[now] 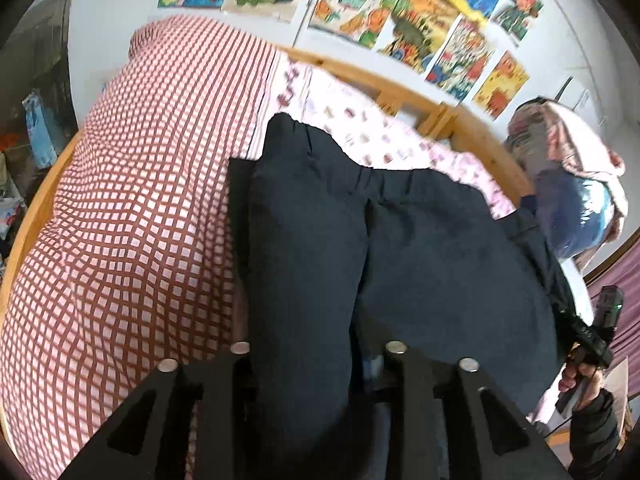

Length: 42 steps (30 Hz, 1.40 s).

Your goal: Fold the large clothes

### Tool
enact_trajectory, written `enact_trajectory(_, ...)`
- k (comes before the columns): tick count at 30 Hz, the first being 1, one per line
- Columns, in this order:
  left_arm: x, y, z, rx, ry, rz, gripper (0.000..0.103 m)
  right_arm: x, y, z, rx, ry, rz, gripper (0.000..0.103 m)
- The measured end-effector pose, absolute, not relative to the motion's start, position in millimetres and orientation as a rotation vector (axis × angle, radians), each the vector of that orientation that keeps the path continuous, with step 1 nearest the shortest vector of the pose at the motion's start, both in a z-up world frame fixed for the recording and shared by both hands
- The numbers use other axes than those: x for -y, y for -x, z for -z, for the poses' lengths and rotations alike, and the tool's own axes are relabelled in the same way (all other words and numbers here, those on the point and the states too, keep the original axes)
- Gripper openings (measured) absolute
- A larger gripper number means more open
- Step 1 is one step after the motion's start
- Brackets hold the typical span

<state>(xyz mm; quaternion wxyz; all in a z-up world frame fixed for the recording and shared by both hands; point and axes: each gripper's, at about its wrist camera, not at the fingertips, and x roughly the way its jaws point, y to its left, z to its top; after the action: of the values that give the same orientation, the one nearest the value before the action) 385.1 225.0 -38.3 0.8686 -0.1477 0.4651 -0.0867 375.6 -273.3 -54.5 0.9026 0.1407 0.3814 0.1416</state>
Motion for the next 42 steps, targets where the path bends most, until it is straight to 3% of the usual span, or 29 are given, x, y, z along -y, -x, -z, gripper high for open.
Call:
enact_trajectory(2,-229,-396,50,-1.004,0.311,0.180,0.050,272,-379,62,-0.811,-0.270,-0.287,0.035)
enact_trajectory(4,-235,-402,60,-1.019,0.307,0.156,0.075,271,-382,70,-0.834,-0.259,-0.285,0.041)
enact_trajectory(6,-243,-411,73,-1.053,0.322,0.141,0.089,273,-386,78,-0.854,-0.277,-0.288,0.049)
enact_trajectory(9,-253,-418,91,-1.094,0.426,0.201,0.089,277,-392,92,-0.890,-0.333,-0.290,0.060)
enact_trajectory(11,-257,-420,104,-1.116,0.501,0.264,0.087,280,-396,105,-0.919,-0.390,-0.296,0.064)
enact_trajectory(12,-257,-419,107,-1.118,0.534,0.290,0.079,283,-397,111,-0.934,-0.435,-0.304,0.065)
enact_trajectory(13,-255,-417,111,-1.116,0.563,0.319,0.060,285,-398,117,-0.941,-0.475,-0.312,0.065)
enact_trajectory(16,-251,-413,115,-1.103,0.635,0.383,0.042,288,-396,128,-0.950,-0.550,-0.337,0.062)
enact_trajectory(18,-245,-411,110,-1.094,0.629,0.382,0.033,284,-393,124,-0.934,-0.564,-0.349,0.040)
enact_trajectory(21,-236,-410,94,-1.069,0.650,0.368,0.022,274,-384,110,-0.888,-0.538,-0.354,0.025)
enact_trajectory(32,-216,-352,13,-0.955,0.537,0.395,0.018,264,-340,31,-0.727,-0.447,-0.410,0.021)
enact_trajectory(38,-234,-326,33,-0.967,0.555,0.368,0.018,275,-317,41,-0.752,-0.395,-0.386,0.021)
enact_trajectory(42,-241,-319,55,-0.969,0.563,0.310,0.023,281,-312,54,-0.775,-0.381,-0.317,0.028)
